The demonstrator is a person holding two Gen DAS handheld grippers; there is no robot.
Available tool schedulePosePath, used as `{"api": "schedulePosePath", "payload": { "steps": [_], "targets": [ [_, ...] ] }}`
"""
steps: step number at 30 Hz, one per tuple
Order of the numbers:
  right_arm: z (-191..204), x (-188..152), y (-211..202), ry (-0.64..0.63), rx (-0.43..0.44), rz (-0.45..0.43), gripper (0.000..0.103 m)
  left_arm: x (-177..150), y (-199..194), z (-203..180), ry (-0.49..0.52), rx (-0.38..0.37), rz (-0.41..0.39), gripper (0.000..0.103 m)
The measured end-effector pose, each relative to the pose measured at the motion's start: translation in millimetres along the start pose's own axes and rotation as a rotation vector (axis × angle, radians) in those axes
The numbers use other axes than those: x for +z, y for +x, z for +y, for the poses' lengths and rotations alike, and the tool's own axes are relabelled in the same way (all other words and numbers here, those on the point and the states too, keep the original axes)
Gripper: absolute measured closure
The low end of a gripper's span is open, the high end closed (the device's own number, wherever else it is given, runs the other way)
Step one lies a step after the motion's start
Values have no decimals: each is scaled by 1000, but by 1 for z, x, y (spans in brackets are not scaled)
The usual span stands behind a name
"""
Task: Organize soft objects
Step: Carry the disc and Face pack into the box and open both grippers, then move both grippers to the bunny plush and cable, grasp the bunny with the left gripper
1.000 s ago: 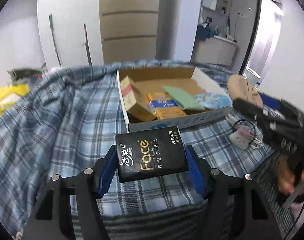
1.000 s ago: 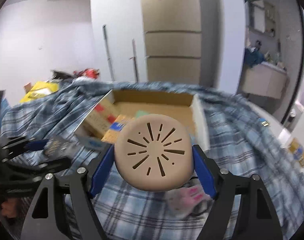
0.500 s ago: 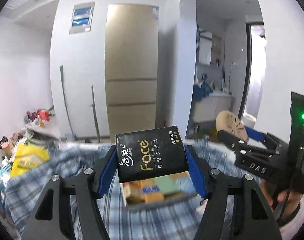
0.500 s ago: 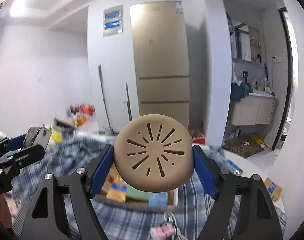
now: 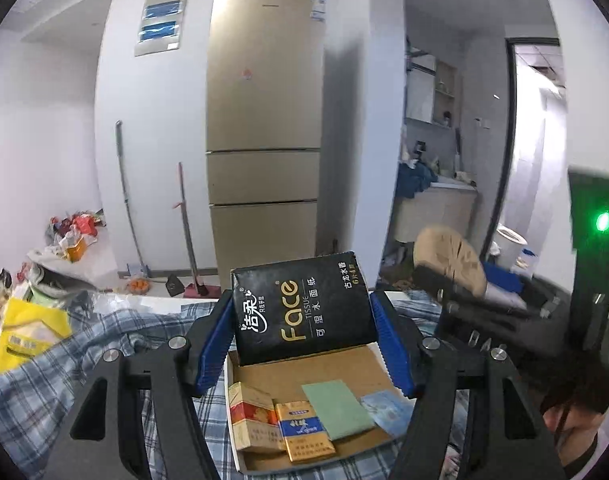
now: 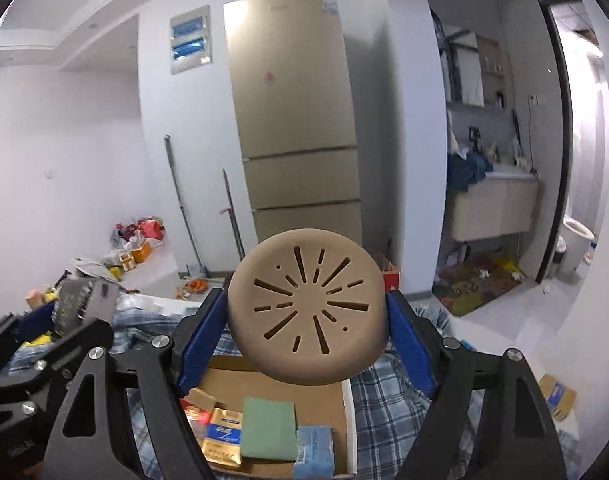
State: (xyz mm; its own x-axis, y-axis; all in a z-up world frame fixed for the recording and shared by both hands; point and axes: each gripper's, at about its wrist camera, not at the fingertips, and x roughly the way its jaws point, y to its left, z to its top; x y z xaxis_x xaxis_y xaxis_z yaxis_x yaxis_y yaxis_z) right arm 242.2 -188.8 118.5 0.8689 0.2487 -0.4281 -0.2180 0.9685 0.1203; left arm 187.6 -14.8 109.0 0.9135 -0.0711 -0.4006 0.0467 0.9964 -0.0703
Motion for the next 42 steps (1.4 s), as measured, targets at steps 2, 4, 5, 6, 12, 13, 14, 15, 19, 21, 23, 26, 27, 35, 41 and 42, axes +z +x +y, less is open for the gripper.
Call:
{"api": "schedulePosePath", "payload": {
  "steps": [2, 4, 5, 6, 12, 13, 14, 15, 19, 21, 23, 26, 27, 35, 41, 42],
  "targets": [
    [-1, -14, 21, -15, 6, 36, 25, -12, 15, 6, -6, -14, 16, 35],
    [-1, -32, 42, -49, 32, 97, 25, -23, 35, 9, 17, -26, 64, 35],
    [-1, -41, 54, -59, 62, 138, 25, -29, 44, 12, 21, -40, 78, 35],
    [-1, -49, 66, -59, 90, 180, 25, -33, 50, 14, 29, -45, 88, 35],
    [-3, -84, 114, -56, 103, 341, 25, -58, 84, 34, 3, -24, 203, 35],
    [-3, -89, 119, -63, 106, 365, 25, -61, 87, 33, 6, -19, 213, 35],
    [-1, -93, 123, -70, 108, 387, 25, -65, 91, 32, 16, -11, 222, 35],
    [0, -98, 126, -76, 106, 405, 25, -67, 93, 30, 21, -8, 227, 35],
    [5, -106, 132, -100, 111, 445, 25, -75, 101, 30, -10, -29, 257, 35],
    [5, -107, 135, -106, 88, 439, 23, -81, 105, 29, -24, -17, 266, 35],
    [4, -107, 137, -102, 93, 448, 22, -85, 108, 27, -12, -14, 278, 35],
    [-1, -108, 139, -69, 87, 463, 16, -85, 109, 28, -22, -17, 275, 35],
    [-1, -107, 141, -67, 76, 463, 14, -84, 109, 29, -28, -17, 273, 35],
    [-12, -97, 129, -53, 33, 424, 13, -87, 115, 27, -19, -33, 312, 34],
    [-20, -93, 129, -85, -47, 417, 13, -93, 120, 23, 9, -20, 330, 17],
    [-23, -92, 129, -64, -36, 422, 13, -92, 119, 23, 12, -17, 323, 17]
  ]
}}
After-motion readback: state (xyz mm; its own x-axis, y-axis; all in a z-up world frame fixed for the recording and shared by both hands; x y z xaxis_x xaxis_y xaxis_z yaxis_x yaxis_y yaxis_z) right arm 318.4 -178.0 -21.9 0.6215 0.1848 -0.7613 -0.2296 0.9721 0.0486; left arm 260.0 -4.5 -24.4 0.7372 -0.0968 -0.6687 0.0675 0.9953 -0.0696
